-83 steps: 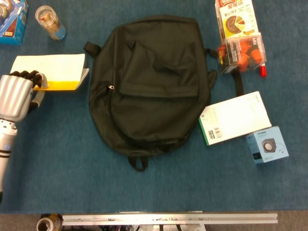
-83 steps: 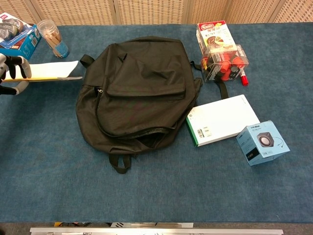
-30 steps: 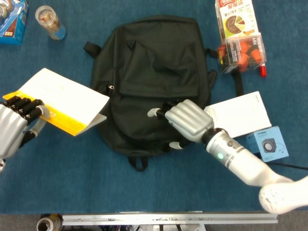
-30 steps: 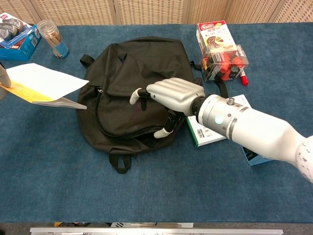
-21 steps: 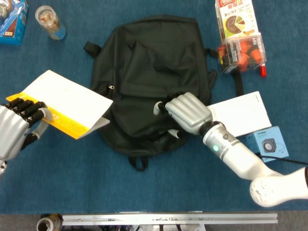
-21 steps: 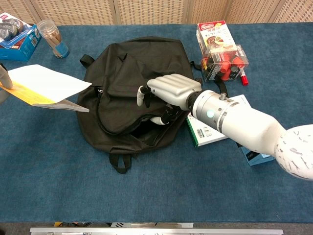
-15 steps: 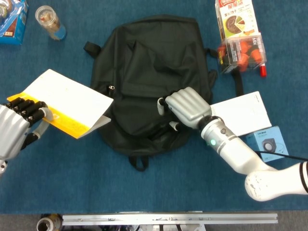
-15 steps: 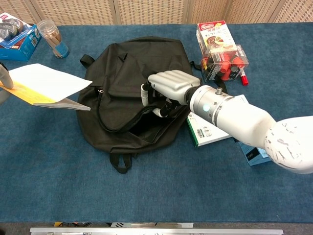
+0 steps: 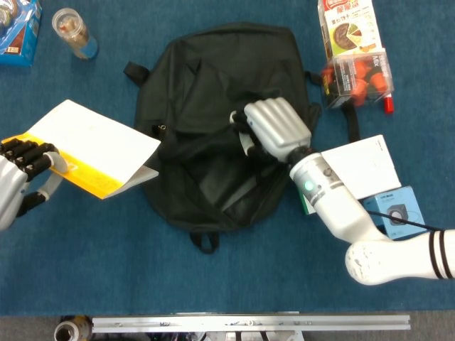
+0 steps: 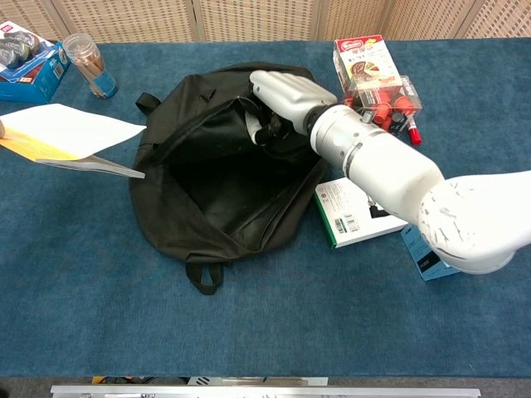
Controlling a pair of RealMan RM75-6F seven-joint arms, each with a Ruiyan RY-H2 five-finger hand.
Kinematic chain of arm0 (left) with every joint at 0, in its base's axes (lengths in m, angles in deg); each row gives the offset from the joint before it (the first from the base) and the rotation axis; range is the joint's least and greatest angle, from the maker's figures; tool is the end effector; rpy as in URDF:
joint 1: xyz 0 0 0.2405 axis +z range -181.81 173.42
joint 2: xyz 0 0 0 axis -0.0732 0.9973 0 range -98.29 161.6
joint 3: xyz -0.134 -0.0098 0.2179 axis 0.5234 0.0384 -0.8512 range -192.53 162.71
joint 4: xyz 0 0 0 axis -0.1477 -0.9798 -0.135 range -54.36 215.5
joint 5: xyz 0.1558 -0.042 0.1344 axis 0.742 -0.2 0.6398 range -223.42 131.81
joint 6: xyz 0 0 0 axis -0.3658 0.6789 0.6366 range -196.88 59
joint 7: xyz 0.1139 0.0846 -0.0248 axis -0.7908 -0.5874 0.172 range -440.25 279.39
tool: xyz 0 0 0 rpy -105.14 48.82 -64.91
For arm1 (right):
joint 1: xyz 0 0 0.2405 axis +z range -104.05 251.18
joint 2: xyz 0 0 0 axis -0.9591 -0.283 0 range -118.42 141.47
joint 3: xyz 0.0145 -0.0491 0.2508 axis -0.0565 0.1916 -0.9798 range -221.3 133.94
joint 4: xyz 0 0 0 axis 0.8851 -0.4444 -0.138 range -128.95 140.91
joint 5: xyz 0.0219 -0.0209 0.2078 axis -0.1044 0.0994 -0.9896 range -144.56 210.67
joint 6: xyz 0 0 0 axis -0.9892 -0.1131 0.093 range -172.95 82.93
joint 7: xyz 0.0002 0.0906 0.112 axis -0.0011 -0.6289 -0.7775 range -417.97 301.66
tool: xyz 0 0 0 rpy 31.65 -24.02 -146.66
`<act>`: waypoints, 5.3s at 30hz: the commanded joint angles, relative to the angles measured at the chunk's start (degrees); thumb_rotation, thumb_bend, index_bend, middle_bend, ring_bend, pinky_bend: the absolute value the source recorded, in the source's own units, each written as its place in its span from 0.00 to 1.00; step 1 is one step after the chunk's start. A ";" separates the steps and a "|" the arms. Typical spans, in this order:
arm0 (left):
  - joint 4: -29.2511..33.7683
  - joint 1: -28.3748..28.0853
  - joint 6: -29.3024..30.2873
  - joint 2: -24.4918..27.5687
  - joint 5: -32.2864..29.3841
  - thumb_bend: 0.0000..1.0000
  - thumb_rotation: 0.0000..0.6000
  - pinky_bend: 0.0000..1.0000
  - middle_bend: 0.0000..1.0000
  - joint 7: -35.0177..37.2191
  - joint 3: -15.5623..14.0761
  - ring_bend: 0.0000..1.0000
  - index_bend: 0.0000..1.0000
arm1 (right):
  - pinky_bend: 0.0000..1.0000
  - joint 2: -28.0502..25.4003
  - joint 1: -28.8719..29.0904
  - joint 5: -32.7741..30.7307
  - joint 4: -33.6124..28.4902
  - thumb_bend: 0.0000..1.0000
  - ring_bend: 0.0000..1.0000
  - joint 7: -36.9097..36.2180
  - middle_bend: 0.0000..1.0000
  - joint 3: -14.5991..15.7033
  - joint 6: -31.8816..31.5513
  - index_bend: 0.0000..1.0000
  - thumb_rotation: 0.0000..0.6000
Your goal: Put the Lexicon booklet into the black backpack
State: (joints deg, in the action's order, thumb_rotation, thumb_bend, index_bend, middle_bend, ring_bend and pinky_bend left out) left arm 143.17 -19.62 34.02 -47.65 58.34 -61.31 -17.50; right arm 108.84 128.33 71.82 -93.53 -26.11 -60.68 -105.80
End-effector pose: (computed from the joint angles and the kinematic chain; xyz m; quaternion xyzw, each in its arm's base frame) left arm -0.2891 0.2127 0.1211 -0.6702 -0.2388 -0.5654 0.4173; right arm -0.0251 -0.3143 -0.0532 0.7131 -0.4810 0.3979 0.3189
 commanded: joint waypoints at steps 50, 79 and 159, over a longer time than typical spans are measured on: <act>12.67 -13.69 -14.00 4.08 8.97 0.35 1.00 0.68 0.66 1.83 -3.89 0.60 0.66 | 0.87 11.67 2.50 0.94 9.24 0.74 0.64 -9.31 0.62 -14.78 -9.16 0.73 1.00; 22.63 -17.53 -16.96 3.98 8.28 0.35 1.00 0.68 0.66 4.15 -1.94 0.60 0.65 | 0.87 13.16 3.83 0.26 11.29 0.73 0.64 -11.87 0.62 -16.47 -8.34 0.73 1.00; -2.23 -12.30 -19.65 -28.67 -12.52 0.26 1.00 0.71 0.54 -23.78 8.03 0.52 0.50 | 0.87 12.74 4.22 -3.76 5.79 0.73 0.64 -17.81 0.62 -19.58 -9.40 0.73 1.00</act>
State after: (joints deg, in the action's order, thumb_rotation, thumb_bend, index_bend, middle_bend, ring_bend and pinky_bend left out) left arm 140.95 -32.11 14.59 -76.21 46.18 -84.54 -9.49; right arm 121.58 132.54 68.06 -87.73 -43.91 -80.28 -115.22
